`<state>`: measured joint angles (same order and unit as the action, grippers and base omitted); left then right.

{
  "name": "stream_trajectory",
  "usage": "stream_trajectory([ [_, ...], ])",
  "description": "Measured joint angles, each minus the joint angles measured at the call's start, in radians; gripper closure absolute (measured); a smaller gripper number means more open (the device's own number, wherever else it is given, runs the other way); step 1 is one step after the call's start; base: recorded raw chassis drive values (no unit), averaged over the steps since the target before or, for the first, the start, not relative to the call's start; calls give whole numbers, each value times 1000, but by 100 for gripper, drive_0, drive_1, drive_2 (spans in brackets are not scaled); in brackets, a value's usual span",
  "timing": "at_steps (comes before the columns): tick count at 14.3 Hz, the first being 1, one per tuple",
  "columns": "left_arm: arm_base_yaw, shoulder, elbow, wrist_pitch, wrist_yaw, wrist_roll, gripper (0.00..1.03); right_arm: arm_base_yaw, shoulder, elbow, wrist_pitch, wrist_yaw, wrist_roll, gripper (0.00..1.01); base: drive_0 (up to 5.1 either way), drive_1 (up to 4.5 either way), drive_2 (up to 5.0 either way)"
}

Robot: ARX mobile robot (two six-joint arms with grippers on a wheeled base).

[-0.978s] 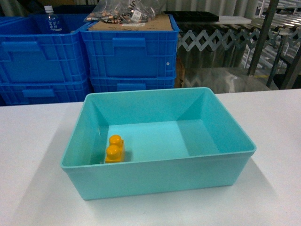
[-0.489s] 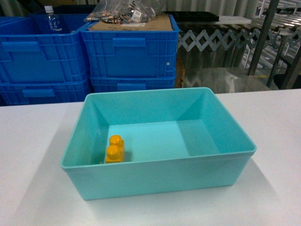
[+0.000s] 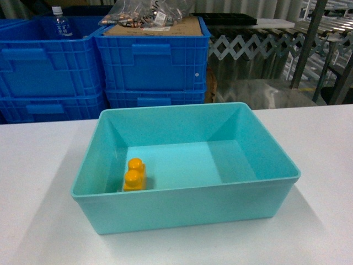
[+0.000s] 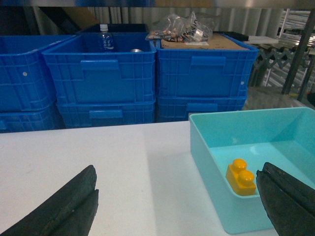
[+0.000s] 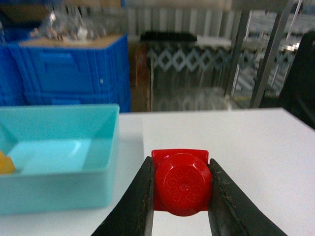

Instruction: Pick red block from blue box to shelf

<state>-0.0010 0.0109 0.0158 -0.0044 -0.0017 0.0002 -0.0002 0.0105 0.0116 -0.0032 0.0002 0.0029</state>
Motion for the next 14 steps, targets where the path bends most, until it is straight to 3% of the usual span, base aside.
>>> stream_trajectory([
  [7,0,0,0,0,1,0,5,0,-6,0,-1,0,1,79,-9,-9,-9],
  [14,1,0,0,0,1,0,5,0,-6,0,-2,0,1,79,-164,-164,-164],
])
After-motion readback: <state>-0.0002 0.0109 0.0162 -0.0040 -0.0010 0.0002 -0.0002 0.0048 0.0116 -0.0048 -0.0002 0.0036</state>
